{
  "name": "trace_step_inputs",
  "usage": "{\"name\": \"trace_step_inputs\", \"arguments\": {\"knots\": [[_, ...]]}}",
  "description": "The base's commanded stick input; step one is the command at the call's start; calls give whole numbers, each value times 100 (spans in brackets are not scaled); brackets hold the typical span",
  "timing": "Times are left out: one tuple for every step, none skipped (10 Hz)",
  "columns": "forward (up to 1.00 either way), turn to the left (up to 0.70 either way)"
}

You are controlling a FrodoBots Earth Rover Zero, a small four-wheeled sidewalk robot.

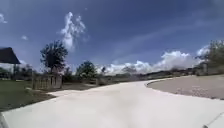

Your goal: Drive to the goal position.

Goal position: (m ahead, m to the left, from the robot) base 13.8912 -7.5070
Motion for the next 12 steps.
{"name": "trace_step_inputs", "arguments": {"knots": [[85, 4], [85, 4], [85, 4], [85, 4], [85, 4], [85, 4], [85, 4], [85, 4], [85, 4], [85, 4], [85, 4], [85, 4]]}}
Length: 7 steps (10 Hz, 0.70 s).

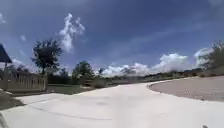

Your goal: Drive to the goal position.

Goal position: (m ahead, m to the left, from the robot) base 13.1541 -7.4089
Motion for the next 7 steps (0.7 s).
{"name": "trace_step_inputs", "arguments": {"knots": [[85, 4], [85, 4], [85, 4], [85, 4], [85, 4], [85, 4], [85, 4]]}}
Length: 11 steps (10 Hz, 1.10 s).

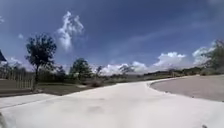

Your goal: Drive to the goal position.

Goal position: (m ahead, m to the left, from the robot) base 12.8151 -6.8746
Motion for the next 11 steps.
{"name": "trace_step_inputs", "arguments": {"knots": [[85, 4], [85, 4], [85, 4], [85, 4], [85, 4], [85, 4], [85, 4], [85, 4], [85, 4], [85, 4], [85, 4]]}}
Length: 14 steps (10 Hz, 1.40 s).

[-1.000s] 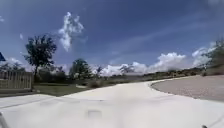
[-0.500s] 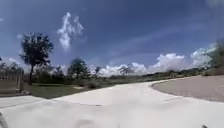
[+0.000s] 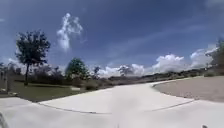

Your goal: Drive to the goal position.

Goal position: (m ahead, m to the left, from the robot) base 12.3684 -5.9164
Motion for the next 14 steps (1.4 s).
{"name": "trace_step_inputs", "arguments": {"knots": [[85, 4], [85, 4], [85, 4], [85, 4], [85, 4], [85, 4], [85, 4], [85, 4], [85, 4], [85, 4], [85, 4], [85, 4], [85, 4], [85, 4]]}}
